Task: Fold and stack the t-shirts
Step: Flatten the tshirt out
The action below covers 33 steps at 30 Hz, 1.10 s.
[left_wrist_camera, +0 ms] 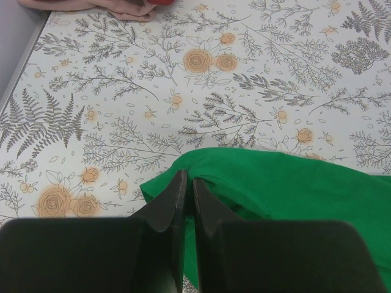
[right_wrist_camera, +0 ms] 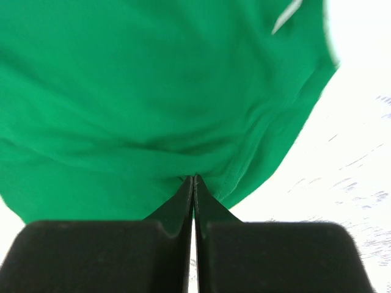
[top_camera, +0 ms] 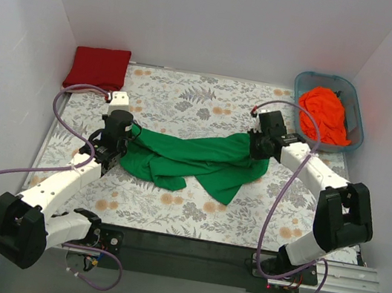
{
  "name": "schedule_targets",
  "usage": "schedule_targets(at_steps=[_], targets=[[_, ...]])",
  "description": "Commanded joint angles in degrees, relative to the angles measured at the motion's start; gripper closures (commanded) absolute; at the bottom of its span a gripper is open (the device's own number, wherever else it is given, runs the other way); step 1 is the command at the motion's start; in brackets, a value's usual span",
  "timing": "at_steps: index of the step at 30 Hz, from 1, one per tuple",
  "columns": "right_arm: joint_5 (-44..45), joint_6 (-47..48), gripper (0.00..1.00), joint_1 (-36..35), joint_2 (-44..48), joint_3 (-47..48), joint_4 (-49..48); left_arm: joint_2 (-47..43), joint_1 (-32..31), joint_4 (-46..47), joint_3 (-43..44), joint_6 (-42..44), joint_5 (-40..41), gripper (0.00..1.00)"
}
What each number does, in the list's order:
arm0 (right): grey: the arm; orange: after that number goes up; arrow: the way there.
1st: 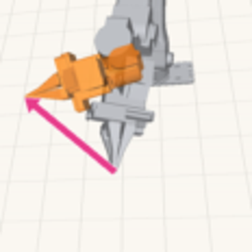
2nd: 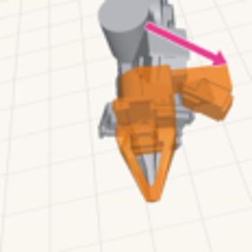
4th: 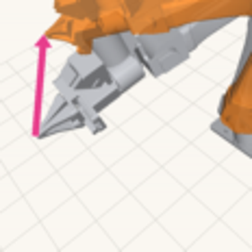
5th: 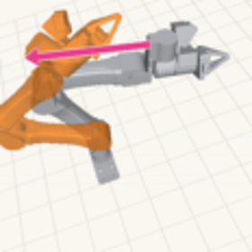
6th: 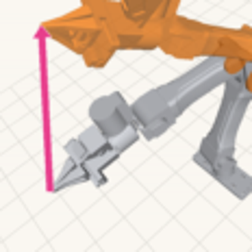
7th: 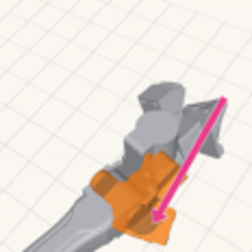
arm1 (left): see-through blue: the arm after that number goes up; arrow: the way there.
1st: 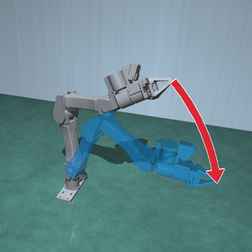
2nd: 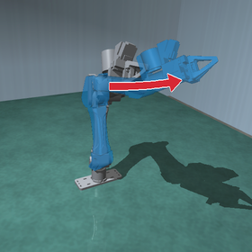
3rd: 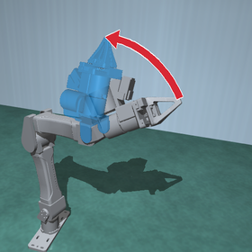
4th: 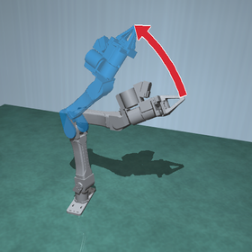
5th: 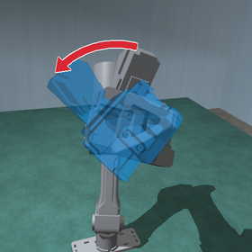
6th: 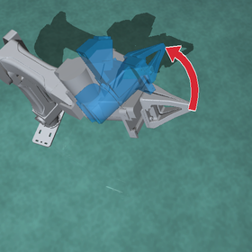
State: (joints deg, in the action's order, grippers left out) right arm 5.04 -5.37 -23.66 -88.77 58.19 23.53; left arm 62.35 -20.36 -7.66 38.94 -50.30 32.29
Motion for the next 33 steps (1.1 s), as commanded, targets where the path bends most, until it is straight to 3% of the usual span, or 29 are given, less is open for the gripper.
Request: schedule_targets(at_steps=[1,9,13,14,19,23,26,33], targets=[[3.3,0.7,0.99,0.0,-1.1,11.4,-0.3,-1.1,0.3,0.9,-0.2,0.1,0.5,1.00],[12.6,-0.8,0.99,3.5,-19.8,39.7,0.5,-0.8,0.2,1.2,-0.6,0.3,1.4,1.00],[9.8,-2.6,0.46,4.6,-22.2,45.4,0.8,-0.6,0.3,1.2,-0.7,0.4,1.4,1.00],[7.3,-2.6,0.43,4.6,-21.5,44.6,0.8,-0.6,0.3,1.2,-0.8,0.3,1.3,1.00],[1.7,-2.9,0.44,5.1,-14.4,30.1,-0.6,-0.2,0.2,1.2,-0.4,0.2,0.5,1.00],[-8.6,-6.4,0.46,8.4,-11.1,18.8,-5.8,-0.5,0.3,1.2,-0.5,0.1,0.2,1.00],[-15.7,-9.2,0.46,11.1,-11.9,15.6,-9.0,-0.4,0.2,1.2,-0.5,0.1,0.2,1.00],[-23.4,-13.8,0.47,14.6,-17.9,16.1,-12.5,-0.2,0.2,1.1,-0.5,0.2,0.4,1.00]])
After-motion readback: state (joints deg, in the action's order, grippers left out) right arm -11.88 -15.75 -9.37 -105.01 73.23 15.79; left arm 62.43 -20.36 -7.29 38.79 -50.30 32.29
